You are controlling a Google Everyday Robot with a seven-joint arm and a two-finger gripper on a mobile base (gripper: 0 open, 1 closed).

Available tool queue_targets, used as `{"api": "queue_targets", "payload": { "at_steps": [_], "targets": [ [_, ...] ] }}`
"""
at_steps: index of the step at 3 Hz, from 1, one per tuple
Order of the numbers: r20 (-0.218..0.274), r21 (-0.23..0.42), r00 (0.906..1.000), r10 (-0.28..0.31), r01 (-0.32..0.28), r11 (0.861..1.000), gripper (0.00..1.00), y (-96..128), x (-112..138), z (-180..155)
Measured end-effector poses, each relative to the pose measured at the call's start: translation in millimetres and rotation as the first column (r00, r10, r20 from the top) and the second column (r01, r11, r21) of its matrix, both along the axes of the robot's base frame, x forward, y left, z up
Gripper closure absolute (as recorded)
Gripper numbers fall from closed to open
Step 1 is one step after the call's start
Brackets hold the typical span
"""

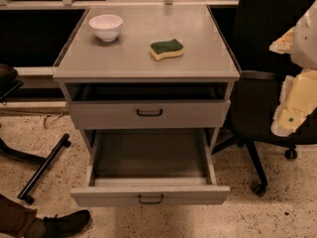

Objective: Close middle drawer

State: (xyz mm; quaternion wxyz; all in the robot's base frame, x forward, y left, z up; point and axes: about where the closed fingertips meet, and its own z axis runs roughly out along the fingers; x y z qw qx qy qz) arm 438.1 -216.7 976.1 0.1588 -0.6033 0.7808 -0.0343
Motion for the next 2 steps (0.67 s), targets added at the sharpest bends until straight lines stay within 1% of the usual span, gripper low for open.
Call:
{"api": "queue_targets", "payload": {
  "at_steps": [1,2],
  "targets": [
    [0.000,0.000,1.0000,0.000,0.000,1.000,0.00,0,0,0],
    [-0.004,0.001,1.0000,-0.001,0.001,1.000,0.00,3,-6,-16]
  ]
}}
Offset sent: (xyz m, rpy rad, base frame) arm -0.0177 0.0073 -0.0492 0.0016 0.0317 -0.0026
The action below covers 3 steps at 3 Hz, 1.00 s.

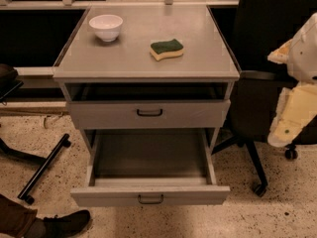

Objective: Close middle drawer

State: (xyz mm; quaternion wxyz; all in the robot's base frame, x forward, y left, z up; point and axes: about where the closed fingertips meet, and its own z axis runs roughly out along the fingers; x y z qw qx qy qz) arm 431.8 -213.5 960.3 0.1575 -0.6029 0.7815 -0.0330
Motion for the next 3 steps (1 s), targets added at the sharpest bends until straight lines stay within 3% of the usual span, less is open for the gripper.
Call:
{"api": "queue_targets", "payload": {
  "at_steps": [1,2,3],
  "targets": [
    [0.007,0.057,0.9997,-0.022,0.021,0.998,0.00,18,-21,-34],
    [-0.020,0.164,0.9981,-0.059,0.062,0.984,0.00,32,-43,-97],
    [-0.099,0.241,0.9924,-0.072,0.094,0.966,0.00,52,-55,-193]
  ]
}}
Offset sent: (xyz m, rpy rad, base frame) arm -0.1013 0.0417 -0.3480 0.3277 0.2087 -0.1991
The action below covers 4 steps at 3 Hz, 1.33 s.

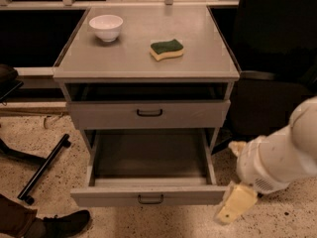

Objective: Close middle drawer

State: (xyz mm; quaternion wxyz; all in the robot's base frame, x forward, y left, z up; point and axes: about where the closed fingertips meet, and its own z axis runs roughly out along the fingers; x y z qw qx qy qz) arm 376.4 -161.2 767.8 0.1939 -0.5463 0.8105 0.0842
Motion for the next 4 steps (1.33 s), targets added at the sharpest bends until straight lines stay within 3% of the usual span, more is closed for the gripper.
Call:
{"api": "queue_targets", "payload": {
  "at_steps": [1,2,3,4],
  "targets": [
    [-0.012,0.002,0.9999,-0.010,0.010,1.000,0.00,2,-8,-34],
    [-0.012,0.002,0.9999,-0.010,0.010,1.000,0.00,2,-8,-34],
    [-0.021,0.003,0.9998,-0.006,0.006,1.000,0.00,1,-5,-73],
    [-0.055,-0.037,0.9982,0.021,-0.023,0.999,0.00,8,2,-154]
  ]
}}
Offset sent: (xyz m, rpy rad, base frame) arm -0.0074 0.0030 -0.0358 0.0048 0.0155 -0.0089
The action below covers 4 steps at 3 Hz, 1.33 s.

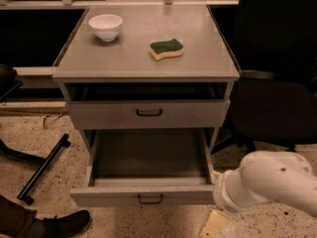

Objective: Close middle drawer

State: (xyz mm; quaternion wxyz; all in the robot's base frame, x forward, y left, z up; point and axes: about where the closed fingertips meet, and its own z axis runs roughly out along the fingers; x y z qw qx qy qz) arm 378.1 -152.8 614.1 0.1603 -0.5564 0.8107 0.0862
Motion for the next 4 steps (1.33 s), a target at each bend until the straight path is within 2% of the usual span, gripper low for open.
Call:
{"api": "queue_targets", "payload": {
  "at_steps": [1,2,3,4],
  "targets": [
    [-0.051,-0.037,0.9983,0.027,-0.029,0.999,0.00,6,9,-73],
    [-0.114,-0.004,0.9926,0.043,-0.044,0.999,0.00,18,8,-130],
    [-0.114,-0.004,0.9925,0.043,-0.044,0.999,0.00,18,8,-130],
    [-0.137,0.029,0.9891,0.054,-0.050,0.998,0.00,23,5,-156]
  ]
}}
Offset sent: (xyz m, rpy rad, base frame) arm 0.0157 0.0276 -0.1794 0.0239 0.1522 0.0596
